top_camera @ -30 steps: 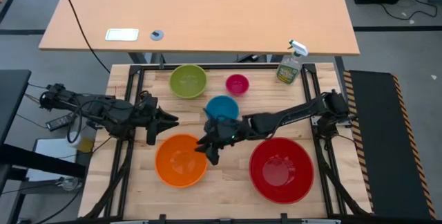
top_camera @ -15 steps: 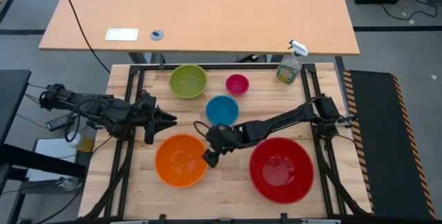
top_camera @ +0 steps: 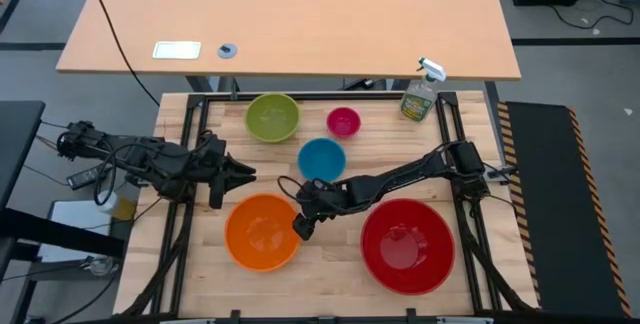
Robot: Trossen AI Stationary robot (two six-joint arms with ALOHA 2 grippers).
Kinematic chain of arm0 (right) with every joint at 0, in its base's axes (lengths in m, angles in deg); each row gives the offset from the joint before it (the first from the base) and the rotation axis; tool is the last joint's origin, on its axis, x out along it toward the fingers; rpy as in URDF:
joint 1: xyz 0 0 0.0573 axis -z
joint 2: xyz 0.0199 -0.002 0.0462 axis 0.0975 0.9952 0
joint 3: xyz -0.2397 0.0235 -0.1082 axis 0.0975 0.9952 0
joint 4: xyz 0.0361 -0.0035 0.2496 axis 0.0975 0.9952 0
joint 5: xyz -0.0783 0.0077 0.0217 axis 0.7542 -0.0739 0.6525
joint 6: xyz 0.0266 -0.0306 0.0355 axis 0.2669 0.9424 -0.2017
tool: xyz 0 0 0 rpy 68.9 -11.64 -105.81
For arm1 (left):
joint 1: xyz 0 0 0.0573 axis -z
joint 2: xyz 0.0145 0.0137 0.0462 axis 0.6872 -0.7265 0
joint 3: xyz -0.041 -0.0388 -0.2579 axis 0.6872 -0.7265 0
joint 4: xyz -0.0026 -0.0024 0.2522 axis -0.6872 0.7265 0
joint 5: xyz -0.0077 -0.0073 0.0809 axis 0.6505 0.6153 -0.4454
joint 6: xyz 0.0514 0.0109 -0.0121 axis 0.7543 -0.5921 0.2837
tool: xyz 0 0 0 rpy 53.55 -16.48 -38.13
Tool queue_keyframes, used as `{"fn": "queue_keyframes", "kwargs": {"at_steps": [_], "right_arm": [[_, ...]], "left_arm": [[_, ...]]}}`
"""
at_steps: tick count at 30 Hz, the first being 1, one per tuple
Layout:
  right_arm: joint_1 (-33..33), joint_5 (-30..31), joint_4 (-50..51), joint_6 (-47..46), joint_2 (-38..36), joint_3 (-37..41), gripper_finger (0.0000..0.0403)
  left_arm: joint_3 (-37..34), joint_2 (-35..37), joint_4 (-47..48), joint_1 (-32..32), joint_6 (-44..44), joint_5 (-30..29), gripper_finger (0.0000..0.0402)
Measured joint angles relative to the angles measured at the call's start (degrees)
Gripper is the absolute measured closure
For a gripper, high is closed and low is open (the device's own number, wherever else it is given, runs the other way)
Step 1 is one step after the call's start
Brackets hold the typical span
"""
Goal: Nest bowls inside each other
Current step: Stack the orange bowl on top of the red bowl
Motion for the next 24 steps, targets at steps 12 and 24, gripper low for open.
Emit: {"fn": "queue_keyframes", "kwargs": {"at_steps": [12, 24], "right_arm": [[4.02, -0.37, -0.61, 1.42, 0.06, 0.92, 0.0313], [7.72, -4.04, -3.15, 1.4, -0.29, 0.92, 0.038]], "left_arm": [[0.0, -0.02, -0.27, -0.11, 0.0, -0.61, 0.0285], [0.0, -0.02, -0.26, -0.11, -0.02, -0.68, 0.0285]]}}
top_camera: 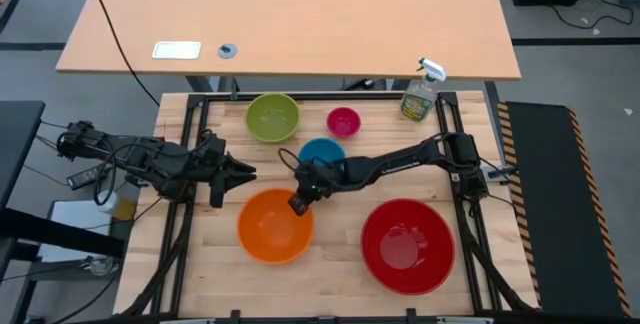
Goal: Nest bowls inside each other
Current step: Stack the orange bowl on top of the red bowl
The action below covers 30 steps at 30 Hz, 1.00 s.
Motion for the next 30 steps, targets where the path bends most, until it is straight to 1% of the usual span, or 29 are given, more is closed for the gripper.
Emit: {"fn": "queue_keyframes", "kwargs": {"at_steps": [2, 5, 8, 12, 16, 19, 22, 26, 30], "right_arm": [[0.3, -0.46, -0.69, 0.13, -0.49, -0.27, 0.038], [0.72, -2.99, -1.07, 1.97, -1.08, -1.75, 0.0381], [1.55, -8.92, 0.47, 5.28, -2.22, -3.85, 0.0382], [3.01, -17.0, 5.48, 9.06, -4.55, -6.76, 0.0382], [3.92, -21.95, 13.78, 12.12, -7.6, -8.19, 0.0382], [4.05, -24.86, 21.58, 15.1, -11.83, -8.51, 0.0382], [3.39, -25.72, 31.81, 20.13, -16.59, -8.63, 0.0382], [2.1, -25.86, 43.92, 29.17, -21.54, -8.53, 0.0382], [1.23, -26.27, 52.85, 32.72, -25.56, -7.89, 0.0381]], "left_arm": [[0.0, 0.0, -0.02, 0.0, -0.02, 0.0, 0.0285], [0.0, 0.1, -0.21, 0.0, 0.02, 0.0, 0.0285], [-0.02, 0.63, -0.97, 0.0, 0.04, -0.02, 0.0285], [-0.02, 1.97, -1.47, 0.0, 0.78, -0.16, 0.0285], [-0.02, 2.4, -1.33, 0.0, 1.57, -0.79, 0.0285], [-0.02, 2.34, -1.31, 0.0, 1.57, -1.31, 0.0285], [-0.02, 1.96, -1.3, 0.0, 1.56, -2.1, 0.0285], [-0.02, 0.19, -1.31, 0.0, 1.66, -5.87, 0.0285], [-0.02, -2.88, -1.6, -0.99, 2.59, -8.12, 0.0285]]}}
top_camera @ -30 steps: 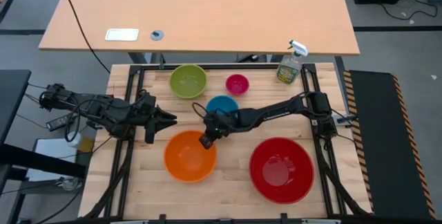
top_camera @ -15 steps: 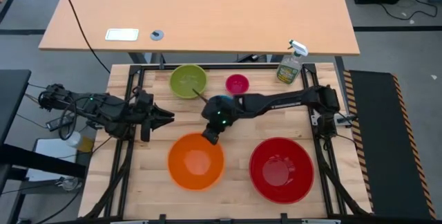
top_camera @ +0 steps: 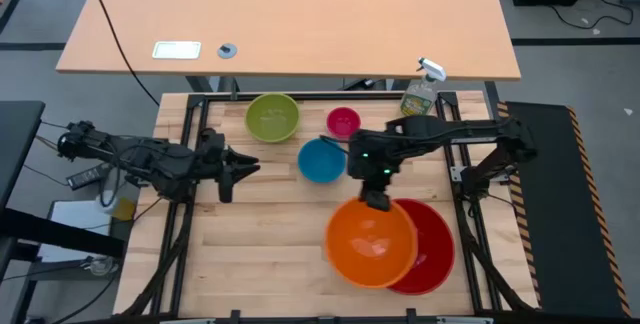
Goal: Nest bowls inside each other
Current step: Stack the orange bowl on top of the red bowl
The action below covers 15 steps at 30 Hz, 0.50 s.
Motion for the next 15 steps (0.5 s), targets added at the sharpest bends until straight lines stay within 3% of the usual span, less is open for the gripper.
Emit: {"fn": "queue_keyframes", "kwargs": {"at_steps": [7, 15], "right_arm": [[1.18, -2.7, -0.17, 1.62, -9.77, 16.3, 0.0379], [2.76, 4.38, -9.51, 0.87, -17.63, 34.48, 0.0334]], "left_arm": [[0.0, -6.35, -7.01, -3.07, 2.36, 1.34, 0.0285], [0.0, -13.79, -11.32, -7.98, 0.87, 6.01, 0.0285]]}}
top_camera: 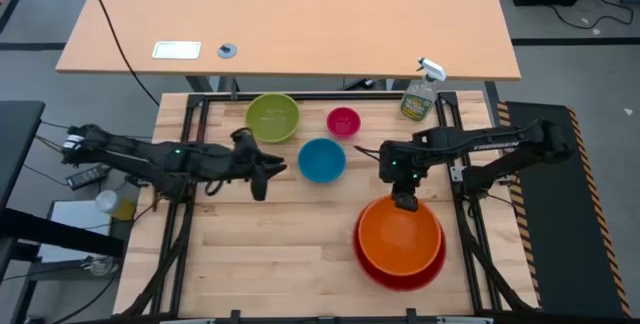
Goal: Nest bowls inside each other
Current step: Stack the orange bowl on top of the red bowl, then stack the green bowl on top of the orange bowl
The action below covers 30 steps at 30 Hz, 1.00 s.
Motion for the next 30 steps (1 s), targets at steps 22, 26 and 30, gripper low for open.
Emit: {"fn": "queue_keyframes", "kwargs": {"at_steps": [22, 26, 30], "right_arm": [[2.37, 9.64, -1.48, 16.03, 0.32, -14.08, 0.0266], [4.69, 10.72, -15.01, 16.1, 3.87, -14.06, 0.0266], [5.93, 10.81, -23.9, 15.53, 6.84, -14.06, 0.0266]], "left_arm": [[0.02, -9.71, 11.77, -14.13, -4.93, 2.38, 0.0285], [0.02, -9.71, 16.98, -15.97, -3.85, 2.35, 0.0279], [0.02, -9.71, 20.07, -17.09, 4.11, 1.78, 0.0257]]}}
